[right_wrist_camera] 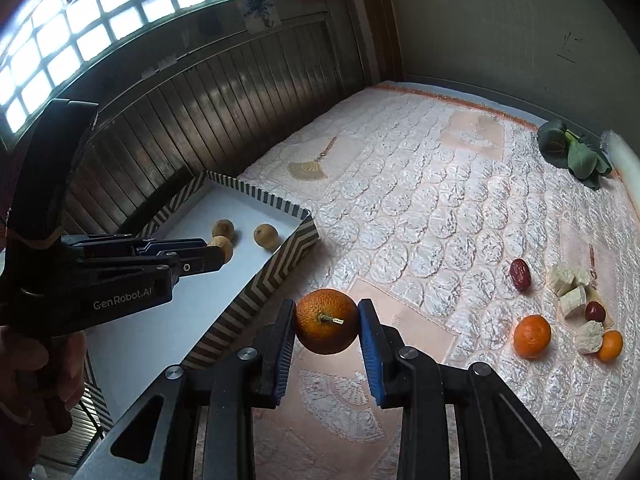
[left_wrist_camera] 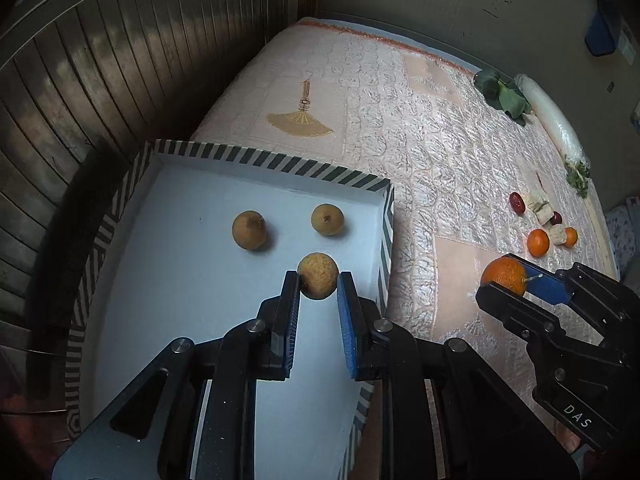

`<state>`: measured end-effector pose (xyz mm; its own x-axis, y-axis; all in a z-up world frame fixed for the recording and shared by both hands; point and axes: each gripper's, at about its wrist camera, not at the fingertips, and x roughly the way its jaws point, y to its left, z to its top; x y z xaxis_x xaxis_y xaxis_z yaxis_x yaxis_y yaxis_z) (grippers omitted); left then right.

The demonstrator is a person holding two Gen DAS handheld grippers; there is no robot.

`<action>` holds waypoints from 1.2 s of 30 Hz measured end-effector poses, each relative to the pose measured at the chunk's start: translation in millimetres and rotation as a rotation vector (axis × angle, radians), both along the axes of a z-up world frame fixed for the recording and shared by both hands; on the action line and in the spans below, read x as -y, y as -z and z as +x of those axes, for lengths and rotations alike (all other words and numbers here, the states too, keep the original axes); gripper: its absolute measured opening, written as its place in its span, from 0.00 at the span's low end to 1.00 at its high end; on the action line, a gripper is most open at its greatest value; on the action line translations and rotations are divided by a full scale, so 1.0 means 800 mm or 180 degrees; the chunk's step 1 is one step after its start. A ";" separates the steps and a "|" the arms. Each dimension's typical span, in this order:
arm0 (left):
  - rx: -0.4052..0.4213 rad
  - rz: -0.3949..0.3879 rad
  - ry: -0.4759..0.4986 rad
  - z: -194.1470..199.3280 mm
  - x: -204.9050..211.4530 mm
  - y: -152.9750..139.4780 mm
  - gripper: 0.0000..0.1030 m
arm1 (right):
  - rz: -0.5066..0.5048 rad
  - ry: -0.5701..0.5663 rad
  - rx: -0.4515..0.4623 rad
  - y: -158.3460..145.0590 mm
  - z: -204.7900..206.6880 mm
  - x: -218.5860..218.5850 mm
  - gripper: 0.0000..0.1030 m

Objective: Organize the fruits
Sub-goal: 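Place the pear in the tray with the left gripper while the right gripper places the orange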

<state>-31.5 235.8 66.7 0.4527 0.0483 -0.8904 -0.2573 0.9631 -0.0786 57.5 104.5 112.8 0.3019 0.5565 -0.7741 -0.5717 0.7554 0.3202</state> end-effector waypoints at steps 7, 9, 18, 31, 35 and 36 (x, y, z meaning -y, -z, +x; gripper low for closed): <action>-0.0079 -0.0031 -0.0134 -0.018 -0.039 0.014 0.17 | 0.0008 -0.0329 -0.0005 0.006 -0.001 -0.076 0.29; -0.0095 -0.0012 -0.0159 -0.024 -0.047 0.016 0.17 | 0.0011 -0.0404 -0.0045 0.011 -0.001 -0.092 0.29; -0.0180 0.0051 -0.0254 -0.034 -0.066 0.030 0.18 | -0.0132 -0.0617 -0.0151 0.041 0.003 -0.139 0.29; -0.0161 0.0091 -0.0435 -0.054 -0.089 0.032 0.69 | -0.0039 -0.0638 -0.0178 0.042 0.007 -0.135 0.38; -0.0153 0.0149 -0.0415 -0.056 -0.078 0.027 0.69 | -0.0016 -0.0564 -0.0142 0.033 0.003 -0.126 0.38; -0.0136 0.0172 -0.0421 -0.055 -0.075 0.025 0.69 | 0.0000 -0.0534 -0.0157 0.033 0.002 -0.122 0.38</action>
